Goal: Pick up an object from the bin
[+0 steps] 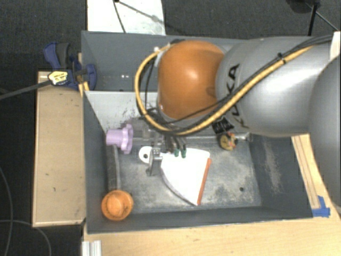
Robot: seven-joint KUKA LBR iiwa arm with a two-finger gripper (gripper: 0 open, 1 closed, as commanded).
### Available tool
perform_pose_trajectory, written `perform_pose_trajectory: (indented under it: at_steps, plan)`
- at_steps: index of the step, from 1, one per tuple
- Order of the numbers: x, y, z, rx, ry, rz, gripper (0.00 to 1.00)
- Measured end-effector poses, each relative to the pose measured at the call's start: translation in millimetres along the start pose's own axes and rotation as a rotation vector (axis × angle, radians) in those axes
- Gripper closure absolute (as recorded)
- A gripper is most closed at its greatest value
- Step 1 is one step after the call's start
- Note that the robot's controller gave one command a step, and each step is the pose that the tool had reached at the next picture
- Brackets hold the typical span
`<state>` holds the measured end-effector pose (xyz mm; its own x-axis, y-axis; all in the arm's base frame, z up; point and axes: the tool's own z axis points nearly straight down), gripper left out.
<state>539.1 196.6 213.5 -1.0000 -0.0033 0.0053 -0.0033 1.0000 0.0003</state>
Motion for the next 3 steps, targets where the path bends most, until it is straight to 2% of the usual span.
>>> perform_pose_trajectory:
  at_steps: [1, 2, 3]
  plan:
    - [-1.9, -1.3, -4.7, -0.001, -0.008, 0.006, 0.0]
    - [-11.7, -27.7, 62.8, -0.003, -0.013, 0.022, 0.0]
    - [-35.8, -54.8, 146.3, 0.0, -0.007, -0.003, 0.0]
